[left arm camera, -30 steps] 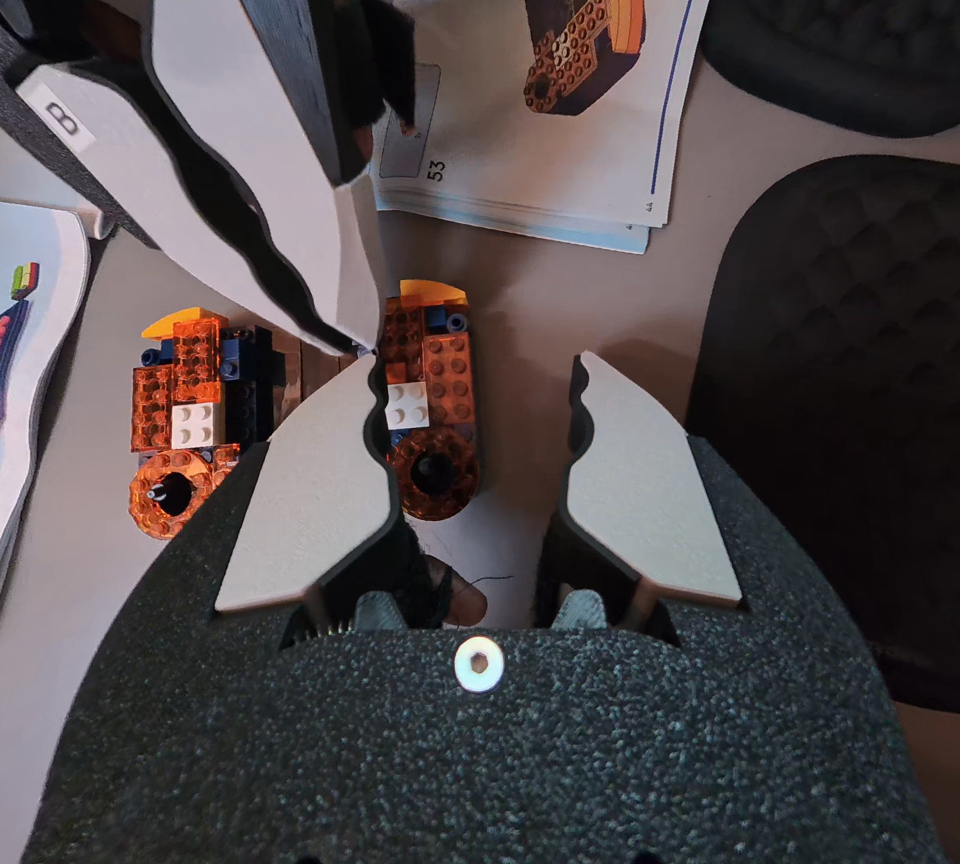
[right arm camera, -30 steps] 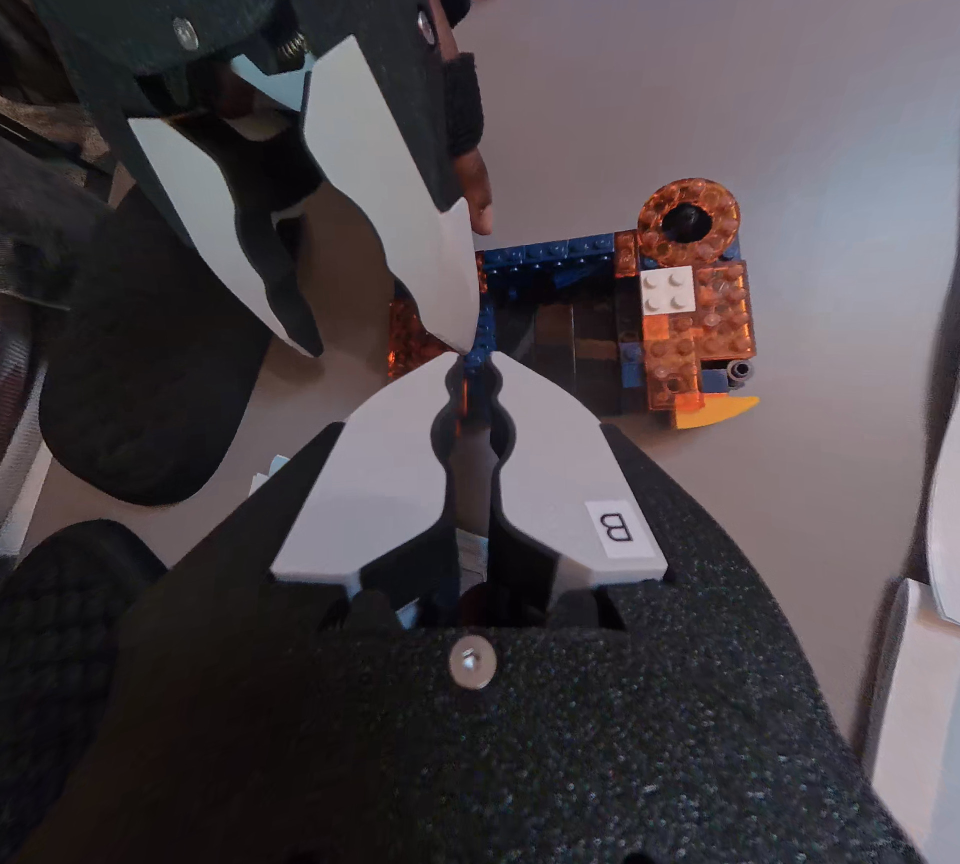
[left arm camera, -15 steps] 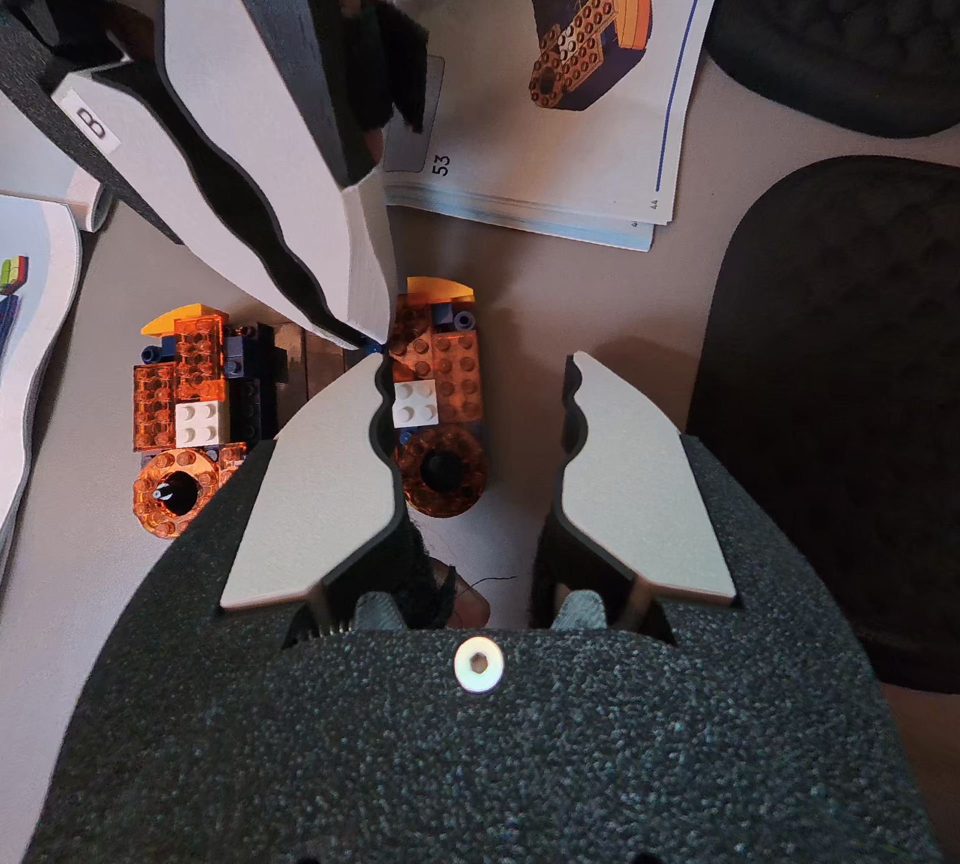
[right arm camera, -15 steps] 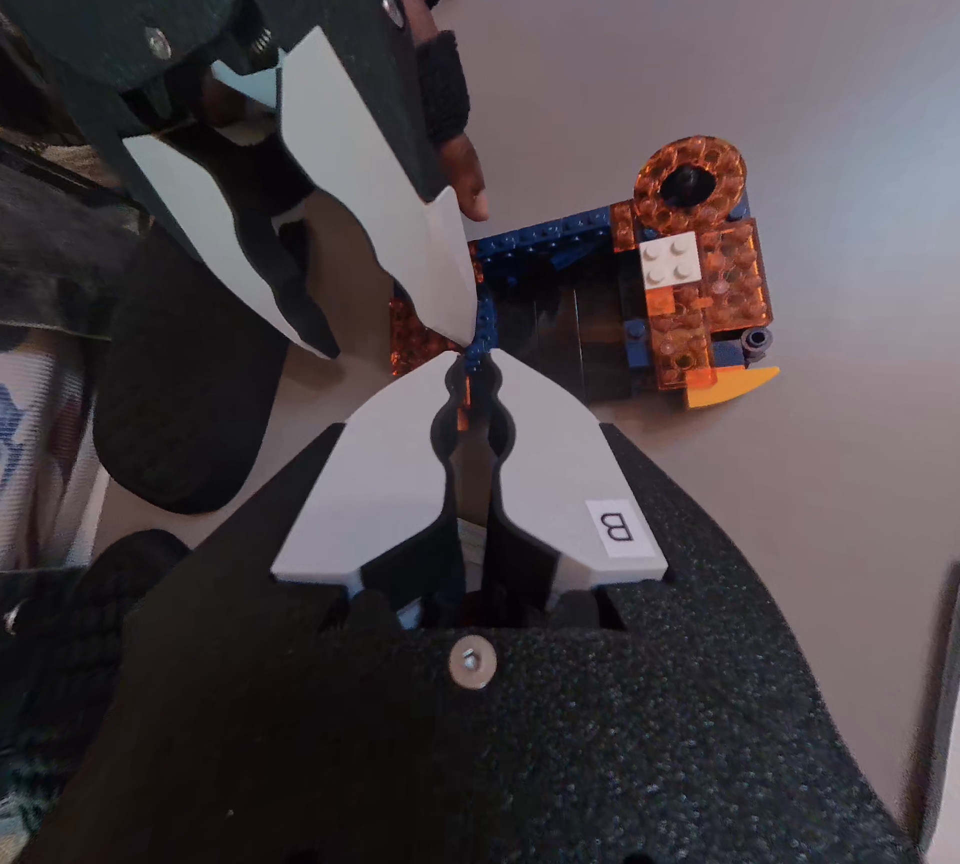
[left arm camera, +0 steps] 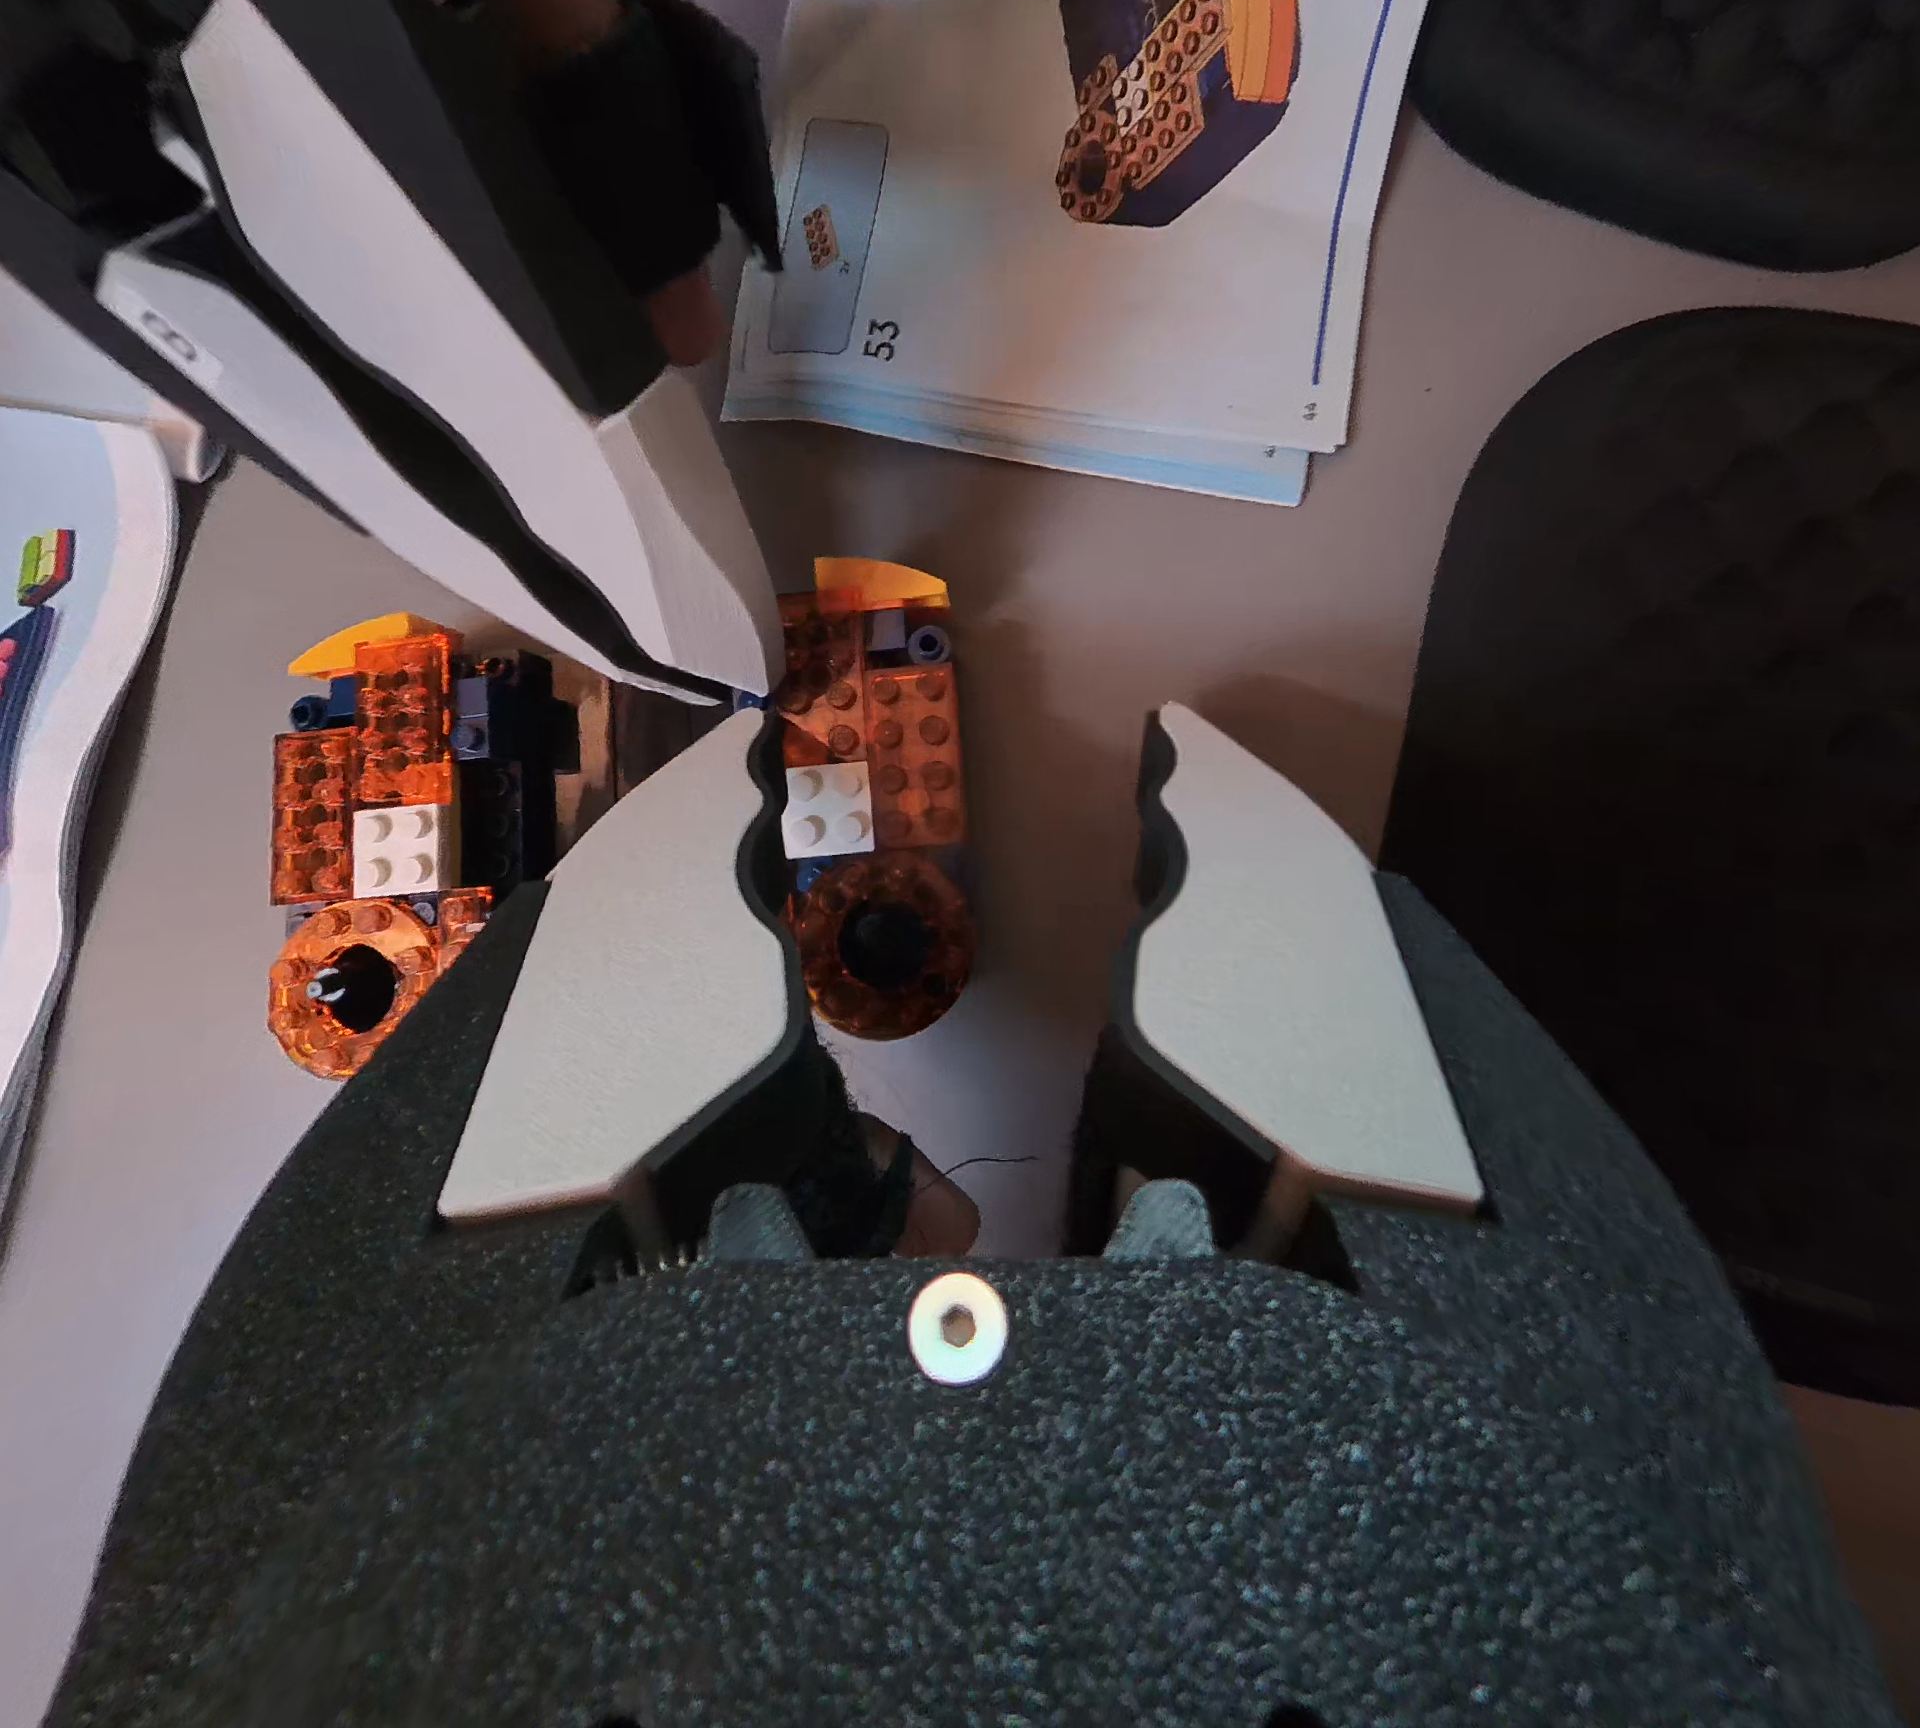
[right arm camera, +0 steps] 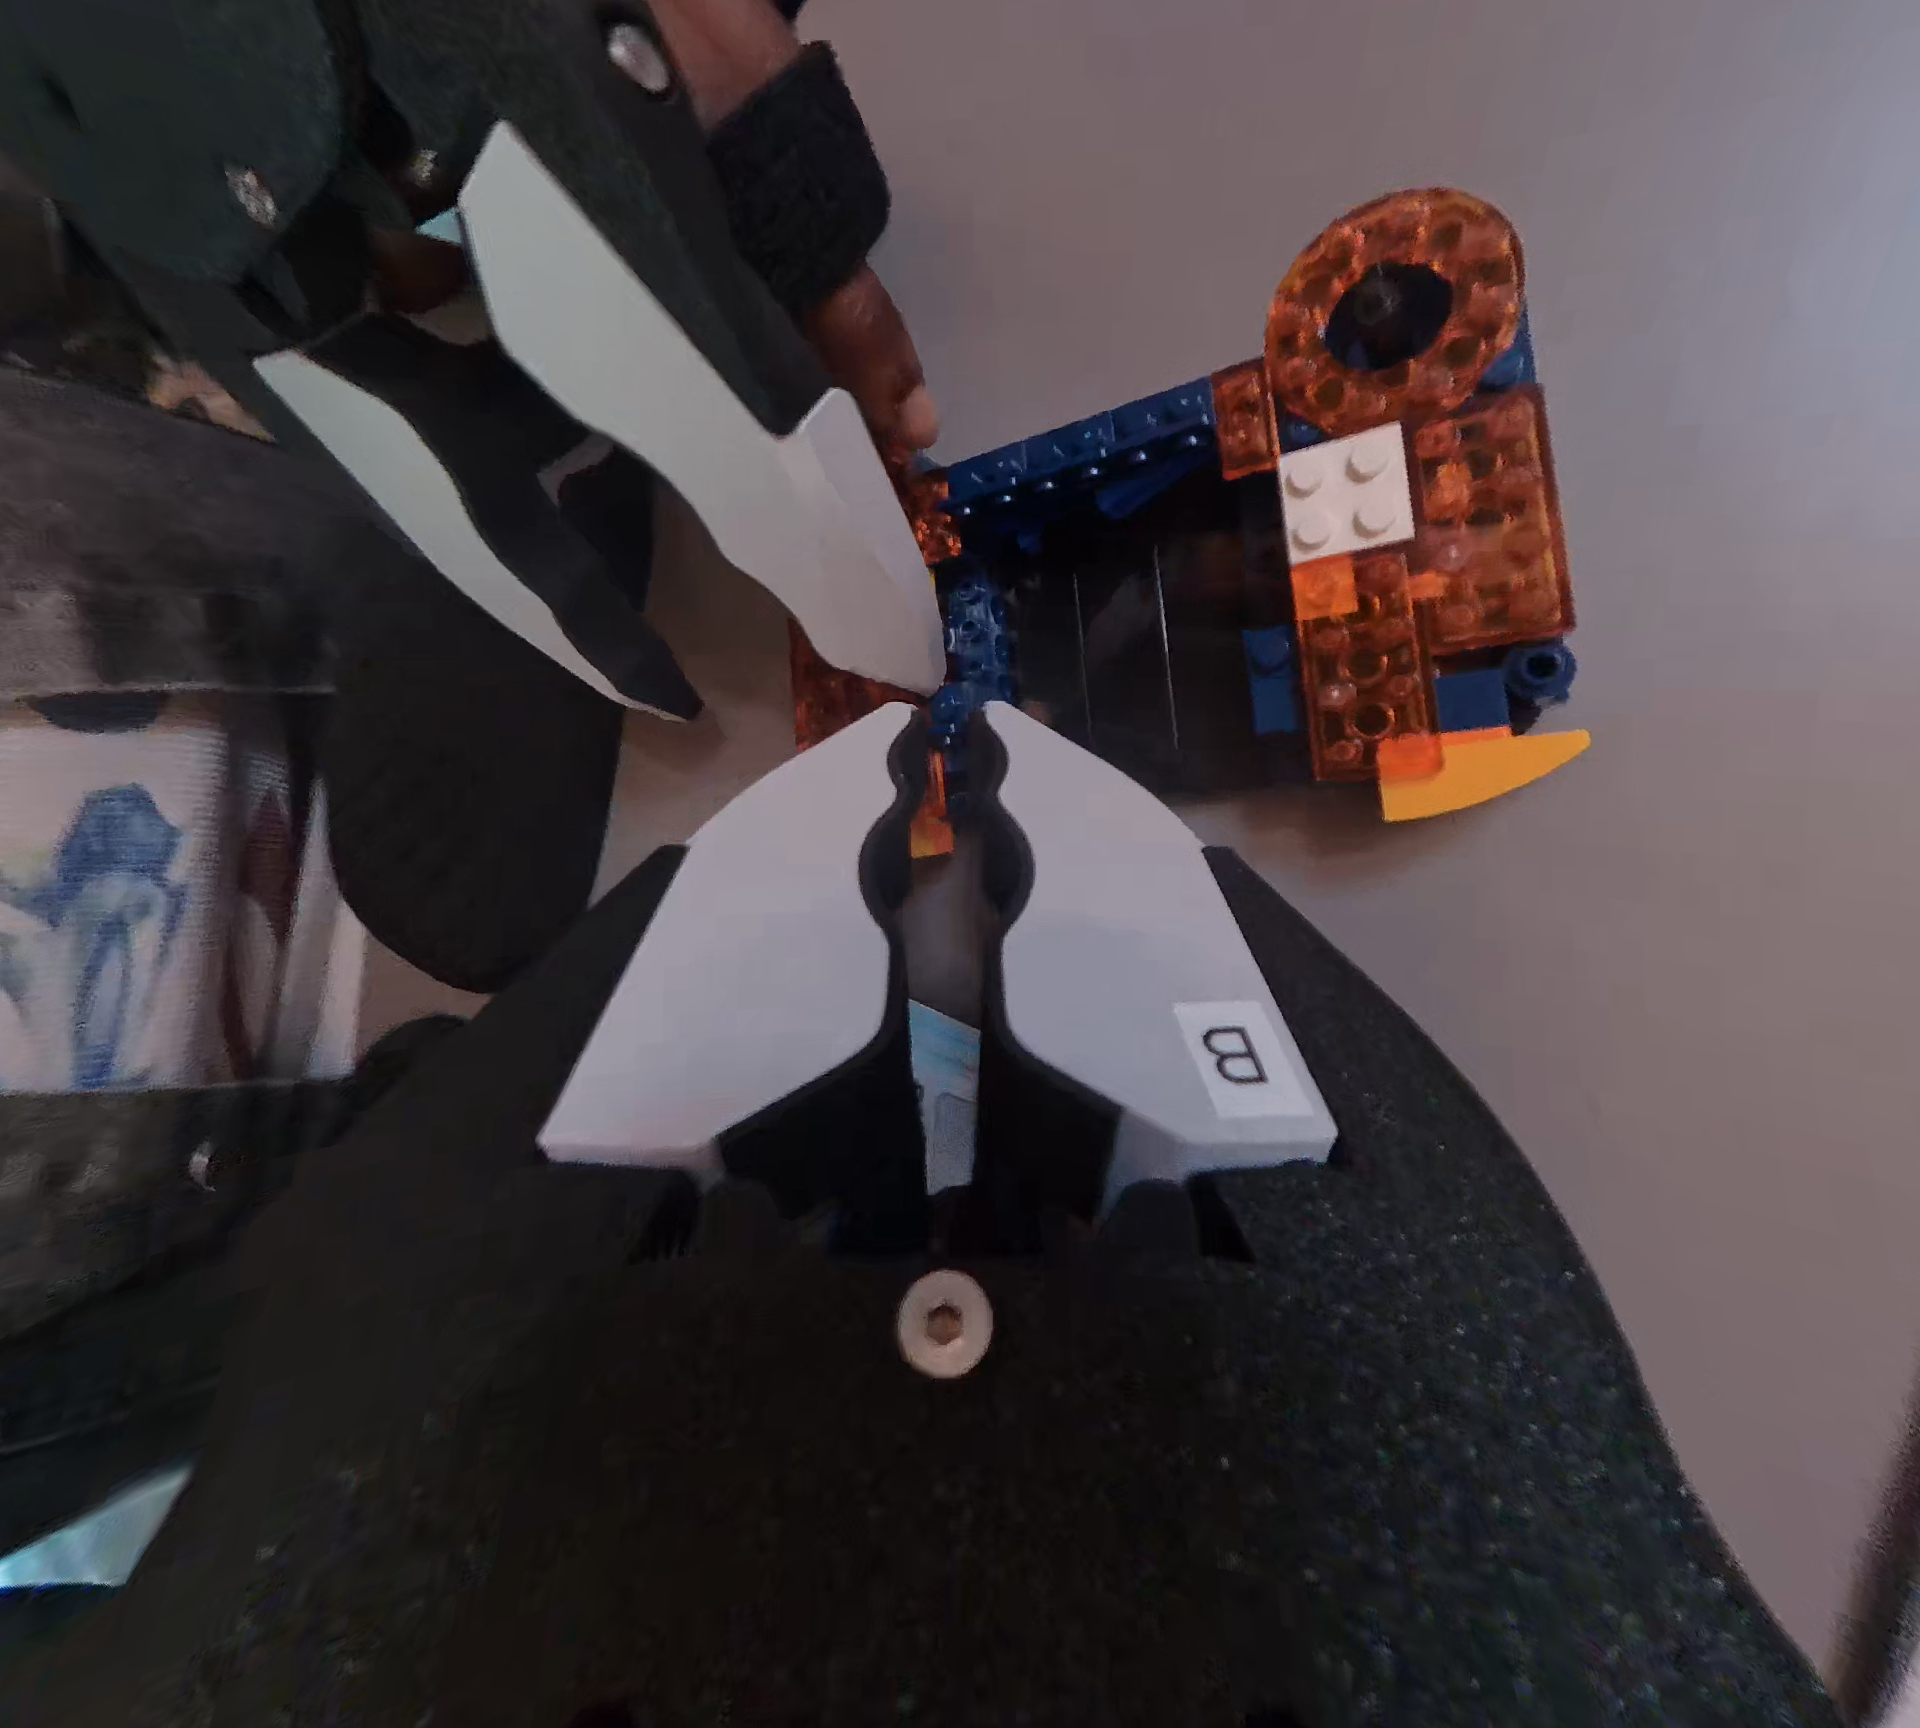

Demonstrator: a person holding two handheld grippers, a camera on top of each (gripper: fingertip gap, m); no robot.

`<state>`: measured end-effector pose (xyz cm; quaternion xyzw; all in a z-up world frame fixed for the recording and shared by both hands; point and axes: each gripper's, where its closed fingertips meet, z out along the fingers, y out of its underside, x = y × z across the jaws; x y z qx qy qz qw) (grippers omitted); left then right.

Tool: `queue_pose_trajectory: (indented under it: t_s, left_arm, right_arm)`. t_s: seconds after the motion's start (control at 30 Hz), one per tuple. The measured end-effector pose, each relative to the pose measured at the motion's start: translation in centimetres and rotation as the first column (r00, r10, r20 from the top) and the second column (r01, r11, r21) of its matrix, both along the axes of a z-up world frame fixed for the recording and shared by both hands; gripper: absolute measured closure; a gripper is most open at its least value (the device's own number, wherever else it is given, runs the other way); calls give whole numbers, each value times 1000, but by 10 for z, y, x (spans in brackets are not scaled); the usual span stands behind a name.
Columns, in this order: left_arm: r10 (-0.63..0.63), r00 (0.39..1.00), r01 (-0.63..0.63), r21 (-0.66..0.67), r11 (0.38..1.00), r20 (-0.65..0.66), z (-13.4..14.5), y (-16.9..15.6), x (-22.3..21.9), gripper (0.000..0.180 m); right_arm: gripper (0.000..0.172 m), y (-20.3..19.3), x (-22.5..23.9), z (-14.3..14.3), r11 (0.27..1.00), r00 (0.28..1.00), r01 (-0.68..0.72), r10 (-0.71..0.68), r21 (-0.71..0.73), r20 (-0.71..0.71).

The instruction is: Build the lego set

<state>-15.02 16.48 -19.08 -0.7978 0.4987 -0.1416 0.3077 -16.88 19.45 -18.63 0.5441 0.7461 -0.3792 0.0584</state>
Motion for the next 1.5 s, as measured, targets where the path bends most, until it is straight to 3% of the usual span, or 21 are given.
queue_pose_trajectory:
  t_s: [0.03,0.13,0.23,0.33,0.4,0.47,0.57,0.63,0.7,0.77,0.8,0.83,0.93,1.07,1.2,1.37,1.5]
  left_arm:
    - [-1,1000,1,1,1000,15,0,-1,1,113]
    - [52,998,-54,68,996,42,13,-2,-5,103]
    - [143,978,-172,201,964,151,47,-1,-10,104]
    - [252,911,-373,390,842,327,89,3,-13,106]
    - [292,831,-507,430,747,473,109,-2,-10,111]
    - [307,738,-608,394,690,601,118,-9,-3,113]
    - [293,627,-676,317,665,722,122,-21,14,114]
    - [288,591,-689,287,665,753,120,-26,27,116]
    - [281,576,-698,282,659,768,117,-28,38,129]
    - [260,572,-688,283,669,778,115,-31,51,145]
    - [257,578,-678,280,680,775,113,-32,57,170]
    - [261,586,-670,277,689,767,111,-32,63,179]
    - [232,634,-611,295,734,737,109,-32,83,180]
    - [192,675,-565,332,755,713,111,-26,104,180]
    - [179,708,-524,338,782,683,107,-16,119,179]
    - [178,778,-467,366,805,602,93,-10,128,173]
    - [175,826,-426,389,817,536,83,-6,131,171]
  right_arm:
    - [164,0,-1,2,999,999,-16,17,27,-40]
    - [143,-9,-3,38,992,980,17,-43,-129,-196]
    - [134,4,6,65,993,924,96,-112,-61,-366]
    - [122,8,32,95,980,836,200,-178,-13,-519]
    - [119,10,58,106,959,793,282,-232,2,-563]
    - [117,12,89,110,934,757,358,-281,14,-590]
    - [115,27,139,101,857,703,512,-377,61,-603]
    - [111,40,174,87,782,668,615,-446,104,-595]
    - [108,49,206,74,709,614,697,-513,108,-600]
    - [101,56,235,62,644,552,762,-593,67,-587]
    - [101,61,249,55,606,519,794,-630,53,-578]
    - [105,66,262,49,565,485,824,-656,50,-579]
    - [172,79,301,45,430,365,901,-679,58,-636]
    - [172,86,334,44,322,262,947,-719,26,-643]
    - [158,97,361,23,217,269,963,-778,159,-567]
    - [149,92,380,5,230,359,921,-816,315,-452]
    - [146,77,380,6,312,415,903,-810,295,-414]
